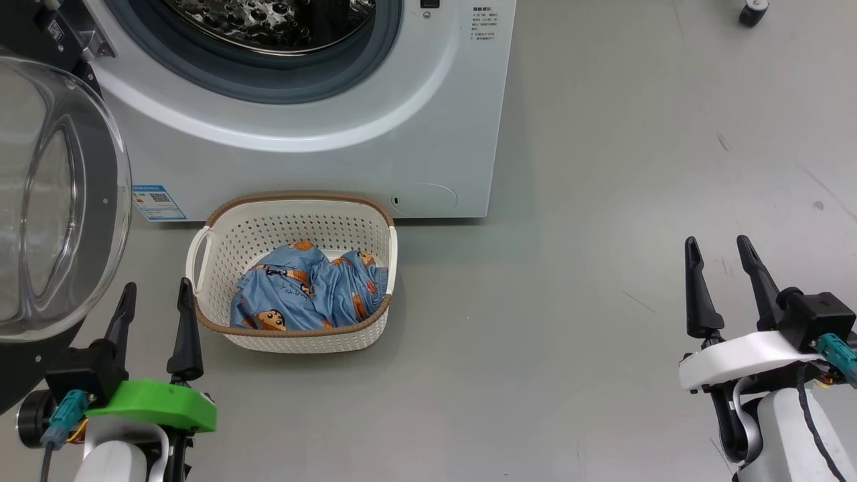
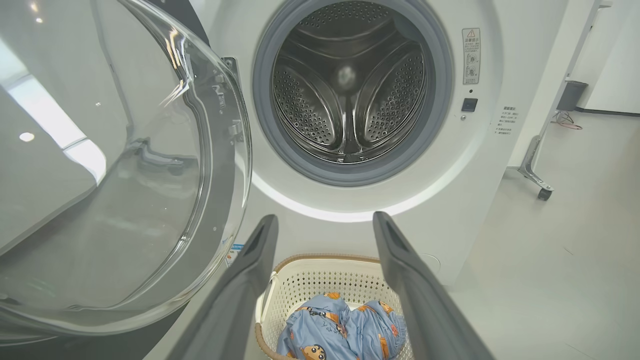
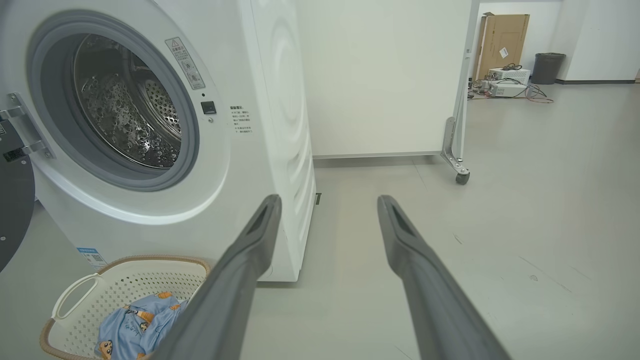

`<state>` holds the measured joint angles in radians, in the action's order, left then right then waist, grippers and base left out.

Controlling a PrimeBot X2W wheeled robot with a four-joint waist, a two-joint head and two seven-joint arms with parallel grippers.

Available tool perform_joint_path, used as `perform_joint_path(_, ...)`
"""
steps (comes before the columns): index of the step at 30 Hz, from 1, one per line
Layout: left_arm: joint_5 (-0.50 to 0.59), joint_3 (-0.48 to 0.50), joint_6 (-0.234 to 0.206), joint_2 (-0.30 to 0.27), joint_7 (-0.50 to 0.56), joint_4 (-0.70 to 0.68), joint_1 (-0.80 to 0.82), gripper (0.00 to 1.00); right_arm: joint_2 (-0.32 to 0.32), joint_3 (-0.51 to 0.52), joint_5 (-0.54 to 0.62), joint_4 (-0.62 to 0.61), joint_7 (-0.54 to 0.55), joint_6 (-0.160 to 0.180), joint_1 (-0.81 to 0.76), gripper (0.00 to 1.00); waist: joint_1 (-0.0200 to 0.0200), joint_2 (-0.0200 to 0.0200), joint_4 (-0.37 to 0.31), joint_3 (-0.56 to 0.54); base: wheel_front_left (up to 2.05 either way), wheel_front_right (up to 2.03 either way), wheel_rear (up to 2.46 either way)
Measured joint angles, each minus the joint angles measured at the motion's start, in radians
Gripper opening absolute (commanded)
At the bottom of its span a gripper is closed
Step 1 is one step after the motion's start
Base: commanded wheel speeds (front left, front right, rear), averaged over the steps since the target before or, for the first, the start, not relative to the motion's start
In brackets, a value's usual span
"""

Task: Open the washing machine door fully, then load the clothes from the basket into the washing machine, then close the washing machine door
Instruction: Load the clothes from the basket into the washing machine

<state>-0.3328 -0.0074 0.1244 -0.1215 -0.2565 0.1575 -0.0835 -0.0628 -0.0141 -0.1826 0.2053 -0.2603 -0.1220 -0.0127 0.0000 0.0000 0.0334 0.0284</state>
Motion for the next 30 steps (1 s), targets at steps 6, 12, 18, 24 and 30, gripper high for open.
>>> perform_joint_path(6, 0.0, -0.001, 0.0, -0.004, 0.0, -0.005, 0.0, 1.0, 0.0, 0.001, 0.0, 0.0, 0.0, 0.0, -0.003, 1.0, 0.0, 0.0, 0.002, 0.0, 0.0, 0.0, 0.0)
perform_joint_path(12, 0.0, -0.006, 0.0, -0.011, 0.0, -0.009, 0.0, 1.0, 0.001, 0.004, 0.0, 0.001, 0.0, 0.0, -0.017, 1.0, 0.0, 0.0, 0.006, 0.001, 0.0, 0.0, 0.0)
perform_joint_path(18, 0.001, -0.007, 0.0, -0.02, 0.0, -0.009, 0.0, 1.0, 0.001, 0.005, 0.0, 0.001, 0.0, 0.0, -0.017, 1.0, 0.0, 0.0, 0.011, 0.004, 0.0, 0.0, 0.0)
perform_joint_path(24, 0.003, -0.005, 0.0, -0.02, 0.0, -0.009, 0.0, 1.0, 0.002, 0.006, 0.0, 0.001, 0.0, 0.0, -0.017, 1.0, 0.0, 0.0, 0.015, 0.003, 0.0, 0.0, 0.0)
perform_joint_path(30, 0.006, -0.005, 0.0, -0.02, 0.0, -0.009, 0.0, 1.0, 0.002, 0.006, 0.002, 0.002, 0.0, 0.0, -0.017, 1.0, 0.0, 0.0, 0.02, 0.005, 0.0, 0.0, 0.0)
